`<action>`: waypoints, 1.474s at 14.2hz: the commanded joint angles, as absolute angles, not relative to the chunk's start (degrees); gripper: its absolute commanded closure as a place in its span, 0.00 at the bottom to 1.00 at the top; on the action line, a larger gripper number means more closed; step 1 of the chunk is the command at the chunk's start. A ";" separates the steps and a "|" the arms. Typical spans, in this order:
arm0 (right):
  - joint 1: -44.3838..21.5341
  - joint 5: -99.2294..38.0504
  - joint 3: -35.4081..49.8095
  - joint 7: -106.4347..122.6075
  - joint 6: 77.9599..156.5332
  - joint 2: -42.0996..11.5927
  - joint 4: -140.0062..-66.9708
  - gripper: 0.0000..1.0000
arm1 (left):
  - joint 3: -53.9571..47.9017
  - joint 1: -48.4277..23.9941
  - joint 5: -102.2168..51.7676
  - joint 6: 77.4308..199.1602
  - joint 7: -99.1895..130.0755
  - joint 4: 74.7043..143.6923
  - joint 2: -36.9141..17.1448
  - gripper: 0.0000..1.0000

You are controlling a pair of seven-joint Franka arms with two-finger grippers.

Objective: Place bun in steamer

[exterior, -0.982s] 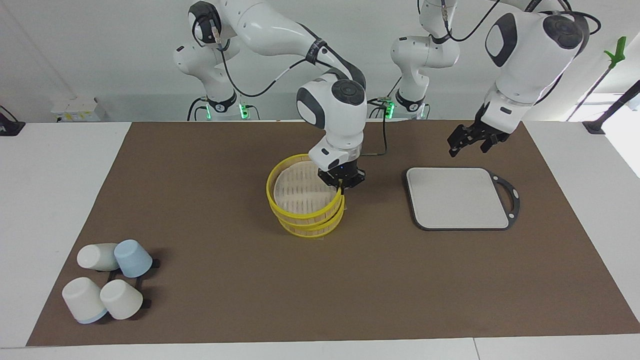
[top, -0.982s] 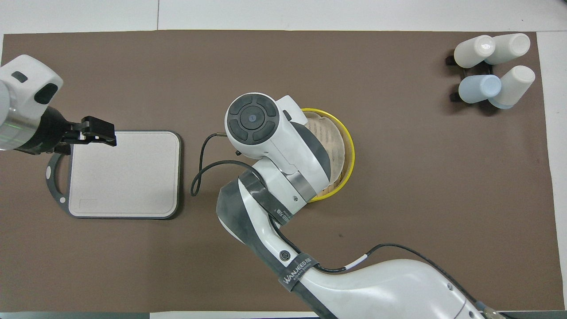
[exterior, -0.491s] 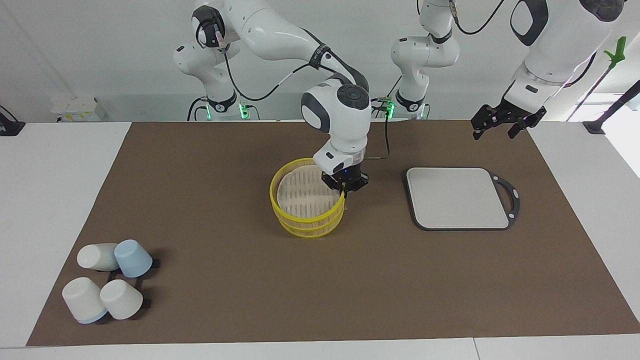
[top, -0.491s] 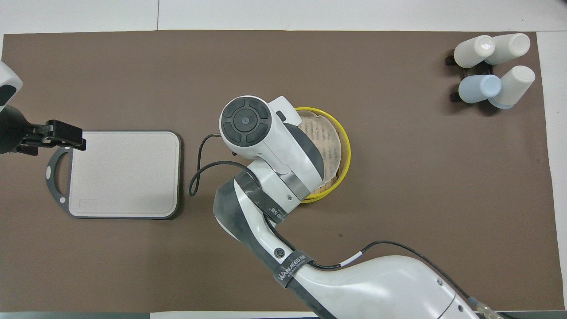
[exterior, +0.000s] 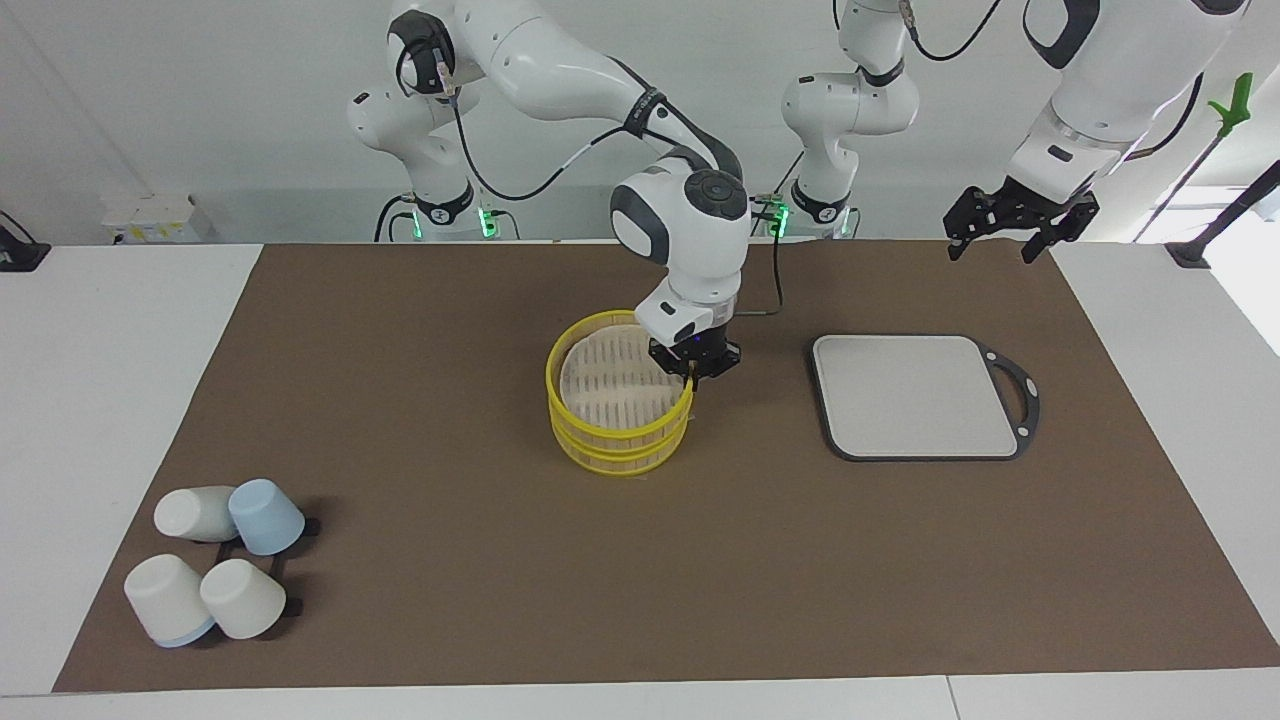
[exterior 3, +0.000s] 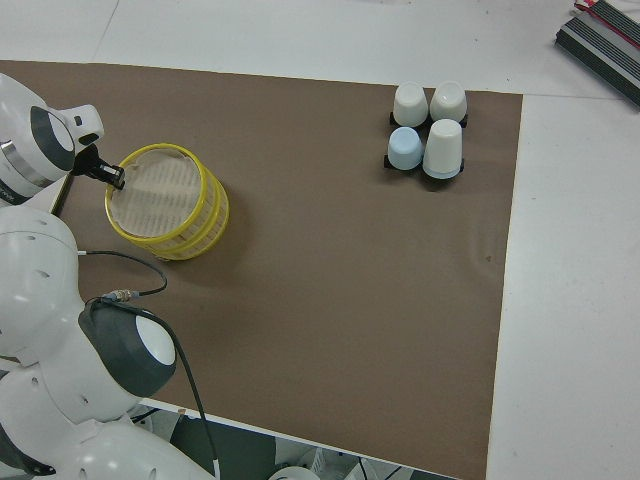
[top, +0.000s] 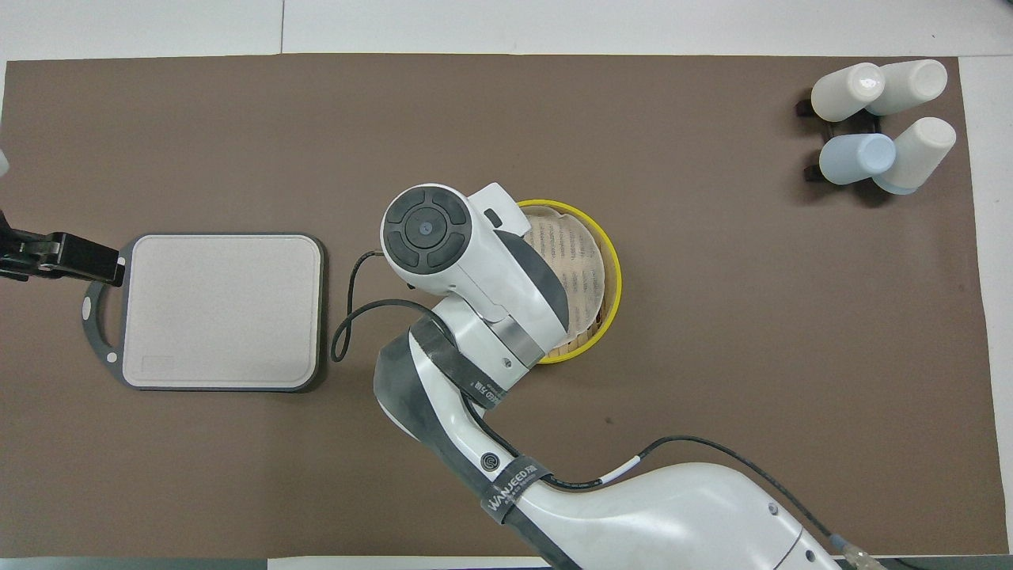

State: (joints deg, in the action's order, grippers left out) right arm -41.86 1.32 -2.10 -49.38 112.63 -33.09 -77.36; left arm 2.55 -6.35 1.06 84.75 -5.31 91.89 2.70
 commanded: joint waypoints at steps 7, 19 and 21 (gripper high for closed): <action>-41.75 2.02 -2.20 -50.36 116.88 -30.94 -82.78 1.00 | 2.46 -7.21 1.23 88.40 -5.54 98.26 6.42 0.00; -41.48 2.20 -2.37 -48.78 117.60 -30.76 -82.89 0.00 | 2.64 -6.33 -0.97 91.76 -5.10 98.17 6.15 0.00; -40.44 2.98 -2.55 -46.08 114.72 -30.59 -79.83 0.00 | 2.64 -6.15 -1.75 91.76 -5.01 98.17 6.15 0.00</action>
